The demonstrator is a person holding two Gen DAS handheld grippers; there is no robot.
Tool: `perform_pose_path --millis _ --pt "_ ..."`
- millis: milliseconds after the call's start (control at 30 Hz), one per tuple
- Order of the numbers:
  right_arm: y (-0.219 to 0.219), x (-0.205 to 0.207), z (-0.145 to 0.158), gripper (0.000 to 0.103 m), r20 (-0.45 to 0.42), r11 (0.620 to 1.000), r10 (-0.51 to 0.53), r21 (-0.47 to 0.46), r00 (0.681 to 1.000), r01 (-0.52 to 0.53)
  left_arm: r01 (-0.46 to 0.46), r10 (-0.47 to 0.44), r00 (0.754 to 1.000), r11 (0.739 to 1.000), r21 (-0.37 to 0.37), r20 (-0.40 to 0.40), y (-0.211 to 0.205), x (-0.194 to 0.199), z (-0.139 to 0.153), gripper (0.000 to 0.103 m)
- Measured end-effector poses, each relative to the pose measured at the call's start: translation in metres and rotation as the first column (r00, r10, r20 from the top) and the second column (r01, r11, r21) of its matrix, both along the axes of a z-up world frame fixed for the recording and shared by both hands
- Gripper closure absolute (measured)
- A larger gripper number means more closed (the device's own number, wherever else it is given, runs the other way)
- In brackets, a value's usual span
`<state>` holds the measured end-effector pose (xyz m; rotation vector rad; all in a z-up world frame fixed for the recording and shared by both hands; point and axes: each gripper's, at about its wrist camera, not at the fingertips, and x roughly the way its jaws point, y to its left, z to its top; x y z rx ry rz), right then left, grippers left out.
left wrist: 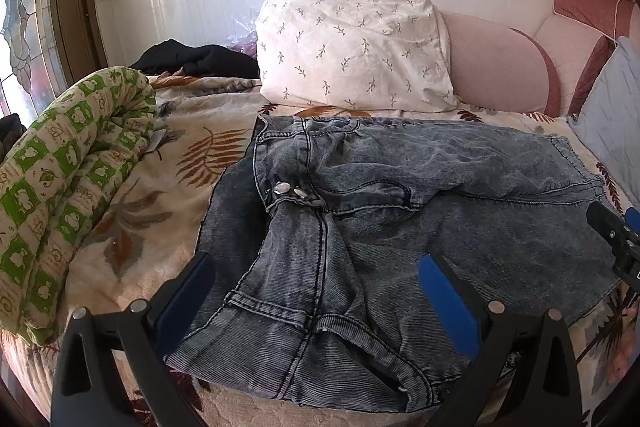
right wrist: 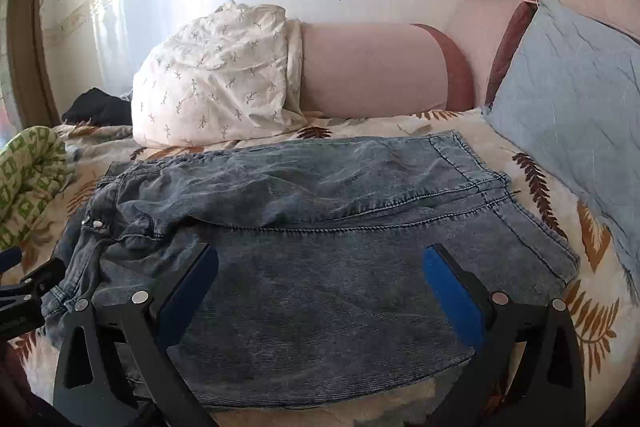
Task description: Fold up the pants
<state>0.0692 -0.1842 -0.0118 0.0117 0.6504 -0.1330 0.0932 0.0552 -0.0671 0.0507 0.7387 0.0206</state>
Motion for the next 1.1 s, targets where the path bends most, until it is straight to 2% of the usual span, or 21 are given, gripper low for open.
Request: perform_pose_path --millis 1100 --pt "0.0011 -0.0011 0.0006 0.000 0.000 1.000 0.001 -0.006 1.000 -0.001 -0.018 0.018 0.999 1.000 0.004 0.031 -0.0006 -0.0033 0.0046 0.000"
